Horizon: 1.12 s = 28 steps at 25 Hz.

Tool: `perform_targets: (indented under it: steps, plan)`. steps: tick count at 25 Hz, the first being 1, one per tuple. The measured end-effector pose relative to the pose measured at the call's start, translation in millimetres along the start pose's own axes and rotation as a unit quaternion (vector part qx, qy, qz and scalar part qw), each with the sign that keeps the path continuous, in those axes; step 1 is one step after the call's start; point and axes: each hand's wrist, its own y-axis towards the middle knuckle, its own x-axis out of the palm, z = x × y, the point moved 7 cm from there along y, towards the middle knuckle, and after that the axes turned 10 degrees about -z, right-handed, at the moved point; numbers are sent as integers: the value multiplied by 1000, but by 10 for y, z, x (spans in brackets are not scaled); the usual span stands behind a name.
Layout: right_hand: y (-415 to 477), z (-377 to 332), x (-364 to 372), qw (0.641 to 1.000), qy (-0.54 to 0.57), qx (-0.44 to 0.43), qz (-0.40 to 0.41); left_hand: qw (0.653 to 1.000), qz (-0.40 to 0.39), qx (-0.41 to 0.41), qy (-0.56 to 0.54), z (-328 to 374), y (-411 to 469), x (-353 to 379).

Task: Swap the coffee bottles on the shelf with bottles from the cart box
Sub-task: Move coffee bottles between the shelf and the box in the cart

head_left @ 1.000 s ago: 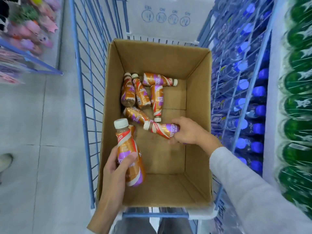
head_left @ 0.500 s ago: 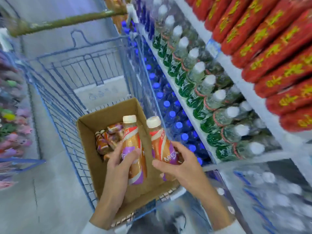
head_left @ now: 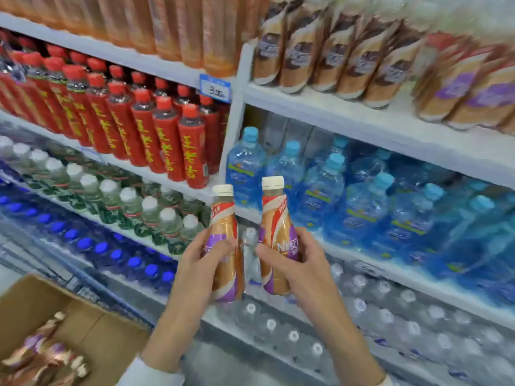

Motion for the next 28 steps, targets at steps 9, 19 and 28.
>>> perform_targets:
  steps: [9,19,28]
  plan:
    - [-1330,-386,-2308,983,39,-61,170,982,-185,25,39,63,-383,2625]
    - [-982,-1366,-3742,942,-17,-148,301,926,-329,170,71,1091,109,4527]
    - [-264,-1814,-4683,939,-81,-166,290,880,-307,274,238,1259,941,5385]
